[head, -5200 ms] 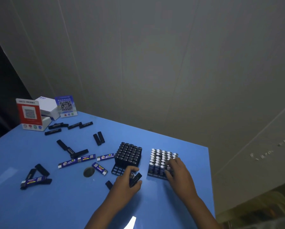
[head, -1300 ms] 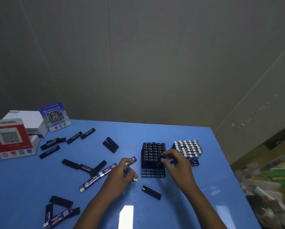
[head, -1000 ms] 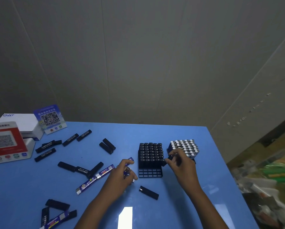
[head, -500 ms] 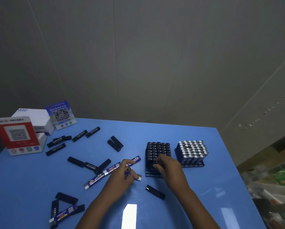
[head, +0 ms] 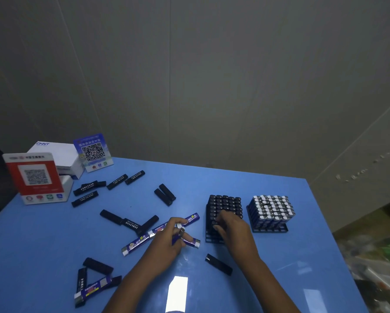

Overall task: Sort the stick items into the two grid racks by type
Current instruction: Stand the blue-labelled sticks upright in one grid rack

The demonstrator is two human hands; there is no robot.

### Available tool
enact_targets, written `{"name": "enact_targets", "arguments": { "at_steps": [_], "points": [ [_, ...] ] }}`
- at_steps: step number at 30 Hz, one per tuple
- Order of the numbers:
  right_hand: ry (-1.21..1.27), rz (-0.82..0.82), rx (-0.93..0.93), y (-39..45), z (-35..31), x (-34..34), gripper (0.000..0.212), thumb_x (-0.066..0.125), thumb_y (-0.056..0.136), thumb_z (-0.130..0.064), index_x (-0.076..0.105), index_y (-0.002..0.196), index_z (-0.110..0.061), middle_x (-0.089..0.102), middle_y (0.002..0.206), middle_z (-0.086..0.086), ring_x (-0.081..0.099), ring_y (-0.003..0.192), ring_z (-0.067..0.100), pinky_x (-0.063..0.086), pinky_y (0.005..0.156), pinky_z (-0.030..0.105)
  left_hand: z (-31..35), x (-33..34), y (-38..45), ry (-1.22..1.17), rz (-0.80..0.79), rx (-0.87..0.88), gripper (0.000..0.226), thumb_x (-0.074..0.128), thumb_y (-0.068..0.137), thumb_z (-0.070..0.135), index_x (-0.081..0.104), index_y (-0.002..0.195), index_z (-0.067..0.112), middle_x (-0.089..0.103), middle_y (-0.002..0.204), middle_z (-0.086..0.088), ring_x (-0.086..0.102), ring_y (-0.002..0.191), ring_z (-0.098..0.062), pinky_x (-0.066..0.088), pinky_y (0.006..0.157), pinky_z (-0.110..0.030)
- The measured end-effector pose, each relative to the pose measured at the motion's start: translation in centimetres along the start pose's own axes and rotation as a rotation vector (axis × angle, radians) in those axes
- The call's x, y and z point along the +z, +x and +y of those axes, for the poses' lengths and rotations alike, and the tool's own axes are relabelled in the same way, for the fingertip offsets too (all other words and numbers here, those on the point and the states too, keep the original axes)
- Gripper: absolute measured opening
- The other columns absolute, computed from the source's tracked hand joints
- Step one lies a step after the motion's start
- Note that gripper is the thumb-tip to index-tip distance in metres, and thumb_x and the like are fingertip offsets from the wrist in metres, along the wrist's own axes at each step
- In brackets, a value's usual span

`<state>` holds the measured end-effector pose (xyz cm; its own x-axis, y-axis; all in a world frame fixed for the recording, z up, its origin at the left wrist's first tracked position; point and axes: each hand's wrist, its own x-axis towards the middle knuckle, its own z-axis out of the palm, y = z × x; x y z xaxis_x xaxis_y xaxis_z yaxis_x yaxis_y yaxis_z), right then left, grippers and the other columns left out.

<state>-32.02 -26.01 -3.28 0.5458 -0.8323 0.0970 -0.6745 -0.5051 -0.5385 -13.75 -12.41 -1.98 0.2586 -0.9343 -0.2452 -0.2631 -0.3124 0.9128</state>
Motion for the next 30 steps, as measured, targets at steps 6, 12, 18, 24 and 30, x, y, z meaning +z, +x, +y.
{"name": "enact_targets", "arguments": {
  "at_steps": [6, 12, 18, 24, 30],
  "points": [
    [-0.090, -0.034, -0.040, 0.4, 0.1, 0.7, 0.022, 0.071, 0.087, -0.013, 0.051, 0.079, -0.017, 0.060, 0.084, -0.004, 0.056, 0.075, 0.016, 0.045, 0.063, 0.032, 0.0, -0.3, 0.0, 0.007, 0.002, 0.000, 0.043, 0.055, 0.093, -0.002, 0.047, 0.118, 0.033, 0.074, 0.099, 0.012, 0.067, 0.084, -0.019, 0.053, 0.079, -0.049],
    [-0.148, -0.055, -0.076, 0.4, 0.2, 0.7, 0.011, 0.067, 0.090, -0.015, 0.058, 0.084, -0.016, 0.058, 0.091, -0.002, 0.057, 0.078, 0.018, 0.044, 0.062, 0.032, 0.1, -0.1, 0.1, -0.026, 0.013, -0.020, 0.041, 0.067, 0.089, 0.006, 0.048, 0.116, 0.031, 0.074, 0.097, 0.014, 0.068, 0.089, -0.006, 0.055, 0.087, -0.039],
    [0.099, -0.054, 0.013, 0.5, 0.2, -1.4, 0.006, 0.072, 0.089, -0.019, 0.067, 0.092, -0.020, 0.061, 0.091, -0.011, 0.059, 0.076, 0.005, 0.049, 0.070, 0.022, 1.9, 0.9, 0.7, -0.072, 0.049, -0.011, 0.049, 0.080, 0.077, 0.003, 0.053, 0.114, 0.020, 0.076, 0.090, 0.006, 0.071, 0.085, -0.009, 0.051, 0.066, -0.015],
    [0.561, -0.147, 0.166, -0.4, -1.4, -4.9, 0.004, 0.075, 0.088, -0.021, 0.074, 0.086, -0.019, 0.073, 0.083, 0.001, 0.065, 0.074, 0.014, 0.054, 0.069, 0.021, 3.4, 3.0, 2.0, 0.046, 0.037, 0.066, 0.054, 0.084, 0.072, 0.010, 0.051, 0.111, 0.028, 0.075, 0.085, 0.011, 0.069, 0.083, -0.027, 0.057, 0.080, -0.034],
    [0.645, -0.181, 0.198, -1.7, -0.1, -7.0, 0.014, 0.081, 0.082, -0.028, 0.072, 0.089, -0.022, 0.073, 0.084, 0.004, 0.067, 0.074, 0.015, 0.054, 0.069, 0.023, 5.6, 6.8, 2.6, 0.068, 0.032, 0.098, 0.057, 0.086, 0.069, 0.009, 0.052, 0.110, 0.030, 0.074, 0.079, 0.013, 0.066, 0.072, -0.006, 0.054, 0.075, -0.025]
  ]
}}
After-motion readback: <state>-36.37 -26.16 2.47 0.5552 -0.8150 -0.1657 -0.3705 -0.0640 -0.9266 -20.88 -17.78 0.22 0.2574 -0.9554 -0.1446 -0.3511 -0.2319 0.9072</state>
